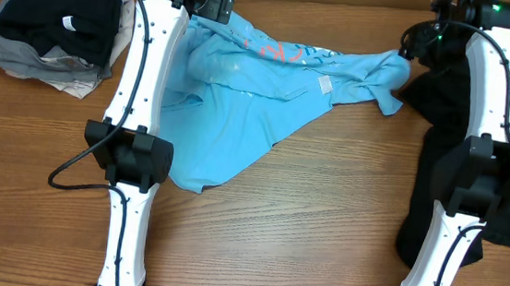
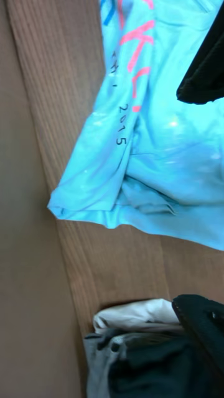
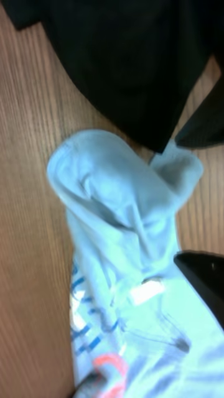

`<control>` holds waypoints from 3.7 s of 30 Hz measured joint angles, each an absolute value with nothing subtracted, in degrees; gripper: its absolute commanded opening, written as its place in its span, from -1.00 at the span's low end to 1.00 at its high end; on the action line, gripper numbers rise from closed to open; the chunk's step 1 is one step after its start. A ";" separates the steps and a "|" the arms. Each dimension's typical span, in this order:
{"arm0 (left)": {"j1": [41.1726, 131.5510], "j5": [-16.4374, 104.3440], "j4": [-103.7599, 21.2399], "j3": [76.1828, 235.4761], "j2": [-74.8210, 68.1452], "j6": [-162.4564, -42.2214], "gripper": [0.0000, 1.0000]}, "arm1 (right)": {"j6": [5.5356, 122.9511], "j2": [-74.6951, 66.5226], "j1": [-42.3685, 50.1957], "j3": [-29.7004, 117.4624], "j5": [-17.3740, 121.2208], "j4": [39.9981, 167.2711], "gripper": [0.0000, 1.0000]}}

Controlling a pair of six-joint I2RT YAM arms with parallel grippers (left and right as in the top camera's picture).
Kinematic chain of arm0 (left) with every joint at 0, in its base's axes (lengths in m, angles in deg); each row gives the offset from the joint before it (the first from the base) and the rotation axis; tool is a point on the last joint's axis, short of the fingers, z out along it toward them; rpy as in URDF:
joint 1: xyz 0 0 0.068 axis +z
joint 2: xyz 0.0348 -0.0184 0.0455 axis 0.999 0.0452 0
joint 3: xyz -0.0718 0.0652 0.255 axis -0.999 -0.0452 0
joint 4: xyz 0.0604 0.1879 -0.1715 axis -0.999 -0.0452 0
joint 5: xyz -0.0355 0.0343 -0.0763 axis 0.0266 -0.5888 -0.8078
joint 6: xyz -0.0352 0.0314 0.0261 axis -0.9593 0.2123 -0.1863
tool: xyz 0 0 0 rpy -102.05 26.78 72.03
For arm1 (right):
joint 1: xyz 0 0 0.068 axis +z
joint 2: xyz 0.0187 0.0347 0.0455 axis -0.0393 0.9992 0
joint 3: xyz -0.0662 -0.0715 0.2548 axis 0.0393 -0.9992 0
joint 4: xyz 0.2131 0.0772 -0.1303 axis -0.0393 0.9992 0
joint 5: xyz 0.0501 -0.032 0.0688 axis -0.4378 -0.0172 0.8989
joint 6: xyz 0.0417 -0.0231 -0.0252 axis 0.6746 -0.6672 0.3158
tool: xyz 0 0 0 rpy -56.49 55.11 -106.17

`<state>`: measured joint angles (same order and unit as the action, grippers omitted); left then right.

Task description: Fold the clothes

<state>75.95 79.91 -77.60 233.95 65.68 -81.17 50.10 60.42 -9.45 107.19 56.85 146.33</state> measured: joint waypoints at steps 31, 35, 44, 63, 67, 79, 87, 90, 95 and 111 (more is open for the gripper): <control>83.23 67.27 -90.49 203.57 51.73 -92.34 0.66 | 50.19 58.28 8.47 99.52 66.14 145.11 0.49; 86.74 67.27 -87.15 198.84 51.73 -94.04 0.54 | 50.36 58.28 9.52 96.98 66.12 143.51 0.49; 93.50 67.47 -76.31 189.64 51.73 -94.68 0.56 | 50.36 58.28 13.17 96.41 65.94 141.20 0.48; 93.85 61.85 -38.93 168.07 51.73 -88.51 0.03 | 50.39 58.28 13.48 96.41 64.41 142.16 0.46; 93.85 60.98 -34.85 166.30 51.73 -88.49 -0.15 | 50.41 58.28 13.48 96.39 64.37 142.20 0.46; 93.85 60.35 -33.14 165.27 51.73 -90.00 -0.80 | 50.43 58.28 13.48 96.41 64.24 142.20 0.45; 93.89 59.95 -33.42 165.34 51.73 -90.13 -0.92 | 50.52 58.28 13.48 96.39 64.15 142.18 0.36; 94.04 60.00 -37.77 167.44 51.73 -90.13 -0.92 | 50.56 58.28 13.48 96.39 64.11 142.22 0.35; 94.33 60.02 -47.61 177.29 51.71 -89.94 -0.92 | 50.58 58.28 13.54 96.39 62.75 142.22 0.34; 94.33 60.00 -62.56 195.92 51.23 -88.80 -0.92 | 50.50 58.28 16.32 82.88 56.92 128.39 0.40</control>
<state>94.33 60.00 -62.56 195.92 51.23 -88.80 50.50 58.28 16.32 82.88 56.92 128.39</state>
